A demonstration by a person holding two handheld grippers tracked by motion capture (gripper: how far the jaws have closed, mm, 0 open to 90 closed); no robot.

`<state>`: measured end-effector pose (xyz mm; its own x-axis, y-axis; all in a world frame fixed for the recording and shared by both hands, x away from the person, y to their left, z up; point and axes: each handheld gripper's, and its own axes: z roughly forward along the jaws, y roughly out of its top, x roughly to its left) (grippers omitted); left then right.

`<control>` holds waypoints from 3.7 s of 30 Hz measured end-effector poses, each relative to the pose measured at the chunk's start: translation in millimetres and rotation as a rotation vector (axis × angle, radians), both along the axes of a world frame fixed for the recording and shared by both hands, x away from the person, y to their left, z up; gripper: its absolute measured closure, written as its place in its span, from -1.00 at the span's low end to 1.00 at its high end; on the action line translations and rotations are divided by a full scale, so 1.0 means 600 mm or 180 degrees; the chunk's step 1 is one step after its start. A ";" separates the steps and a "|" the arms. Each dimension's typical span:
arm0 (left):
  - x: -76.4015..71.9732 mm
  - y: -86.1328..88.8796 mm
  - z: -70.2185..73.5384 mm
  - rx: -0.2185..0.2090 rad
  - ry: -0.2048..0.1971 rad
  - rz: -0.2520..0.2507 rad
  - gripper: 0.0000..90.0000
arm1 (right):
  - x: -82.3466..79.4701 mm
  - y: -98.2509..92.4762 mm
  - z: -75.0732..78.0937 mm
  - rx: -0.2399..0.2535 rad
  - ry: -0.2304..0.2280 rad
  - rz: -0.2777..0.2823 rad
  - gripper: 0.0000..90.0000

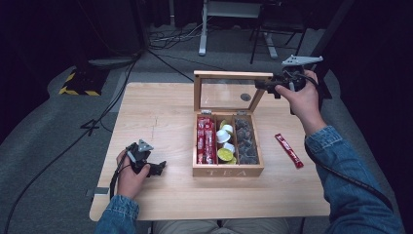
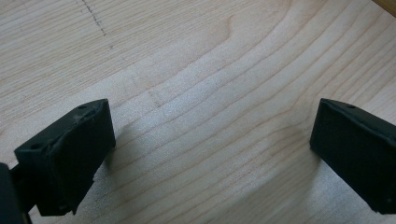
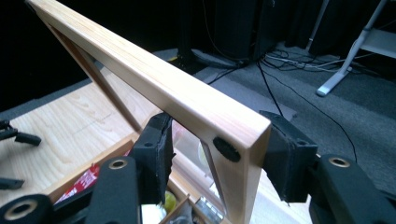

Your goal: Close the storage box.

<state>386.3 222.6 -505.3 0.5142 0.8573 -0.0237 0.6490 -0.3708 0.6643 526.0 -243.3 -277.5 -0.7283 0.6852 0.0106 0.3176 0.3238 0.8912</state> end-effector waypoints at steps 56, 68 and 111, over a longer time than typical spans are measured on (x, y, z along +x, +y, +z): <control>-0.001 0.000 0.000 -0.0004 -0.0004 0.0000 -0.99 | -0.170 0.009 -0.060 -0.0776 0.0148 0.0402 -0.20; -0.001 0.000 0.000 0.0008 -0.0009 -0.0010 -0.99 | -0.190 0.011 -0.086 -0.0935 0.0071 0.0455 -0.29; -0.002 0.000 0.000 0.0007 -0.0010 -0.0008 -0.99 | -0.254 0.030 -0.224 -0.1596 -0.0333 0.0629 -0.61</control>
<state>385.4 222.6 -505.4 0.5163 0.8562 -0.0202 0.6460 -0.3738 0.6656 373.7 -225.6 -412.0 -0.8233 0.4377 -0.3615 0.1256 0.7615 0.6359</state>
